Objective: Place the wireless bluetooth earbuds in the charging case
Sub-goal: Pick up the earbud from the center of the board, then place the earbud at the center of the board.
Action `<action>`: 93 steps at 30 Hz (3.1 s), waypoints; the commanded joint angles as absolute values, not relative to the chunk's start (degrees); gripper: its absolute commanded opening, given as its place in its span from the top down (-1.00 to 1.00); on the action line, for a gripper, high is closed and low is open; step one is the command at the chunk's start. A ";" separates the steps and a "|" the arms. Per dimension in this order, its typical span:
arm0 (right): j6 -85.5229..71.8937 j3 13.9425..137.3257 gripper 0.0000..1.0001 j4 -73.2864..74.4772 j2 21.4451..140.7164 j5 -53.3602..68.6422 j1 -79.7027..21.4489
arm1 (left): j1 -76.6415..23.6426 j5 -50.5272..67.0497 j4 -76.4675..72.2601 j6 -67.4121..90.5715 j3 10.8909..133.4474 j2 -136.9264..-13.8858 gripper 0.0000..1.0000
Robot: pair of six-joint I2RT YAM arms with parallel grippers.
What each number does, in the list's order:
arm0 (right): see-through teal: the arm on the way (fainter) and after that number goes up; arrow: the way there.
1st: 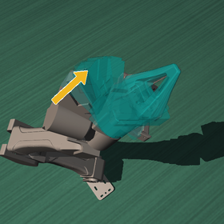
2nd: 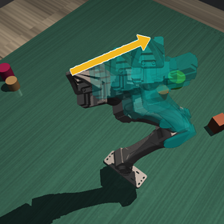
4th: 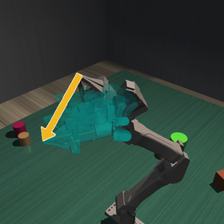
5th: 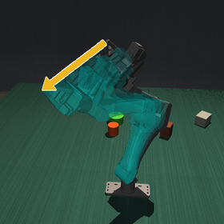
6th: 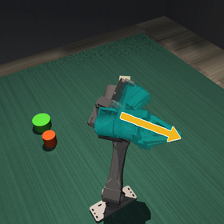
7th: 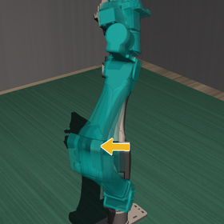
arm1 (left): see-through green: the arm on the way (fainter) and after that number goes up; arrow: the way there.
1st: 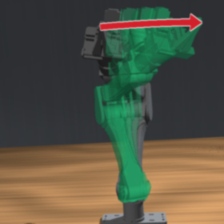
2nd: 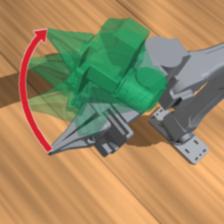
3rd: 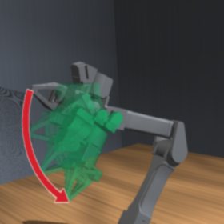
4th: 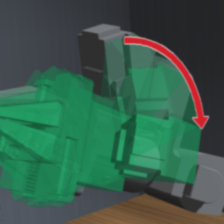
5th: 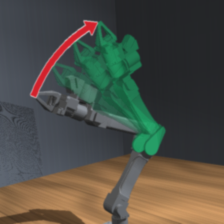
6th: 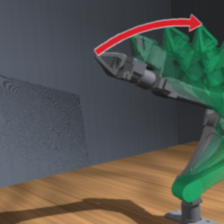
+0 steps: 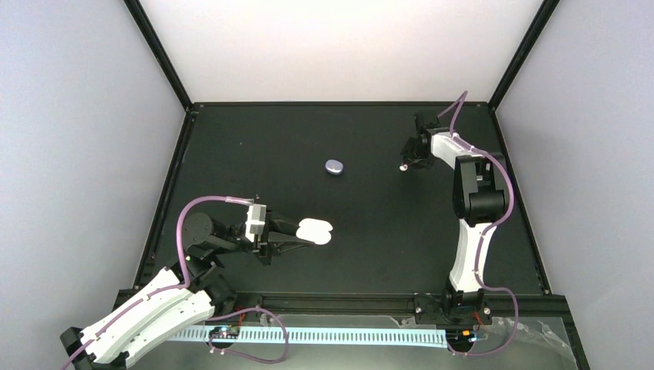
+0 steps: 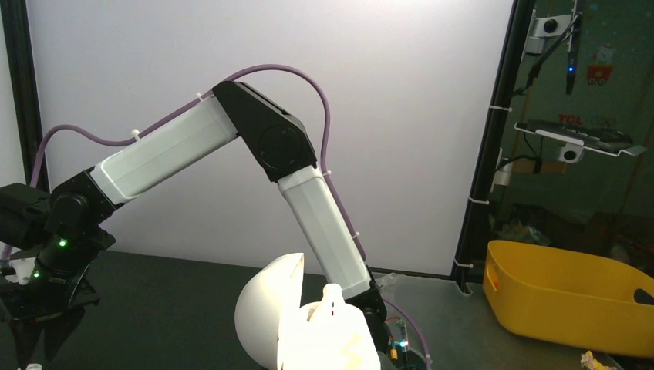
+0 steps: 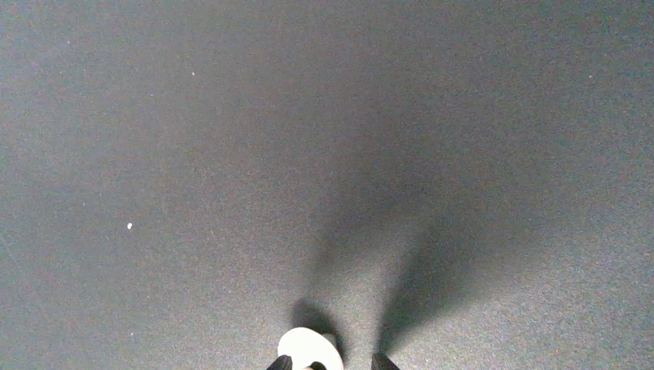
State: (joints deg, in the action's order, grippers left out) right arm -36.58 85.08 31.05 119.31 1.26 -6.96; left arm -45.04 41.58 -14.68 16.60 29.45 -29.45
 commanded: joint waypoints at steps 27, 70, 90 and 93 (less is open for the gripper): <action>-32.03 90.47 0.76 36.91 122.40 0.05 -10.77 | -45.29 42.42 -16.63 16.70 29.00 -28.40 0.97; -46.93 42.47 0.72 17.89 87.01 4.27 -36.42 | -45.52 42.28 -16.43 16.35 29.35 -29.06 0.97; -25.67 51.99 0.49 31.03 85.93 2.94 -32.20 | -45.44 42.55 -16.41 16.46 29.42 -30.86 0.97; -23.69 52.93 0.52 30.96 88.97 5.18 -31.33 | -45.44 42.54 -16.42 16.34 29.44 -31.03 0.97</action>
State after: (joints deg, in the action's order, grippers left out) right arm -28.91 51.33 29.26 85.45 4.10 -32.42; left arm -45.10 41.80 -15.00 16.64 29.02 -30.74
